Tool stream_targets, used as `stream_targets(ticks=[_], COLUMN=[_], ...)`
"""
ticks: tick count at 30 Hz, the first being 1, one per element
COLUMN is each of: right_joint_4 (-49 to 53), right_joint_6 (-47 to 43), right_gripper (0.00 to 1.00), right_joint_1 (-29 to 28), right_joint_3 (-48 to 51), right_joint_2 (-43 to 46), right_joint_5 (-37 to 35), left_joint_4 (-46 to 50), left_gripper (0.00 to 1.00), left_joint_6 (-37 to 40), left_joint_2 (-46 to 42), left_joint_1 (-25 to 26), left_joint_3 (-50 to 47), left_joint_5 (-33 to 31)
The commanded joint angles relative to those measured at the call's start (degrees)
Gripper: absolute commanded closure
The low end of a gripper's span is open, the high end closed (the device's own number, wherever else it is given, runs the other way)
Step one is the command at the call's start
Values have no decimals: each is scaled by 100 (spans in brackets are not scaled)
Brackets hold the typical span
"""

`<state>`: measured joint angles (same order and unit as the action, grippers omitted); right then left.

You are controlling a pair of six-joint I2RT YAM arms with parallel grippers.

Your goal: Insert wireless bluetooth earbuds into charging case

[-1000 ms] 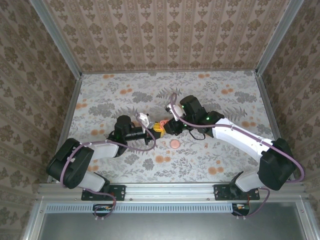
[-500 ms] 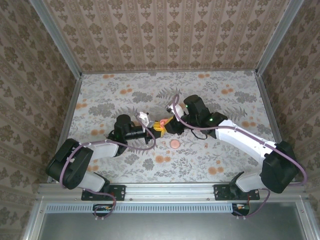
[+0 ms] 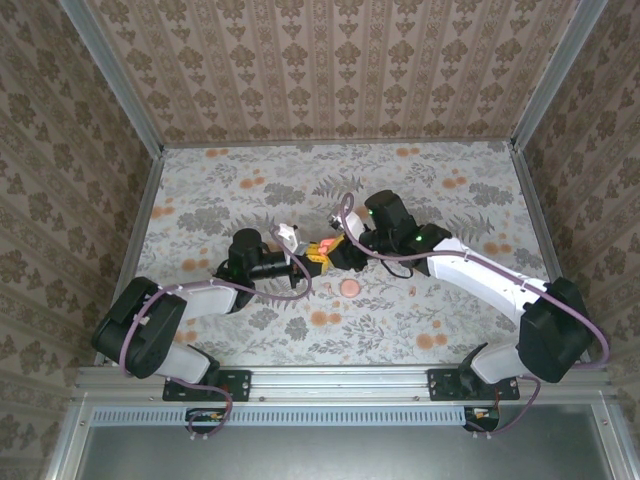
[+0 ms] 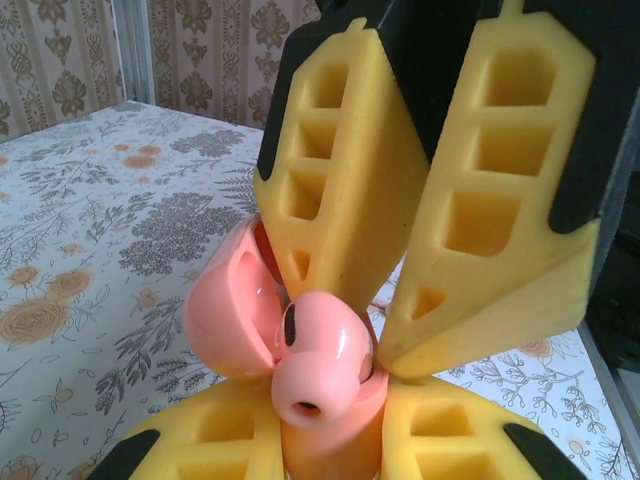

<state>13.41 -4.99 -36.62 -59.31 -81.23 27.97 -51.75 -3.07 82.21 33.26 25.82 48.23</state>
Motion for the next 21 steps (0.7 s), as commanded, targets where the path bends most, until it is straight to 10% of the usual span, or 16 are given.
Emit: stream_targets(ticks=[1, 21], right_joint_4=[90, 480], right_joint_6=[-240, -2168], right_gripper=[78, 90], right_joint_1=[32, 229], right_joint_3=[-193, -167], right_joint_2=[-71, -143], right_joint_5=[150, 1131], left_joint_4=[-154, 340], left_gripper=[81, 81], left_joint_6=[-64, 67], left_joint_2=[-206, -406], left_joint_1=[-36, -38], left_joint_3=[184, 287], left_joint_5=[222, 642])
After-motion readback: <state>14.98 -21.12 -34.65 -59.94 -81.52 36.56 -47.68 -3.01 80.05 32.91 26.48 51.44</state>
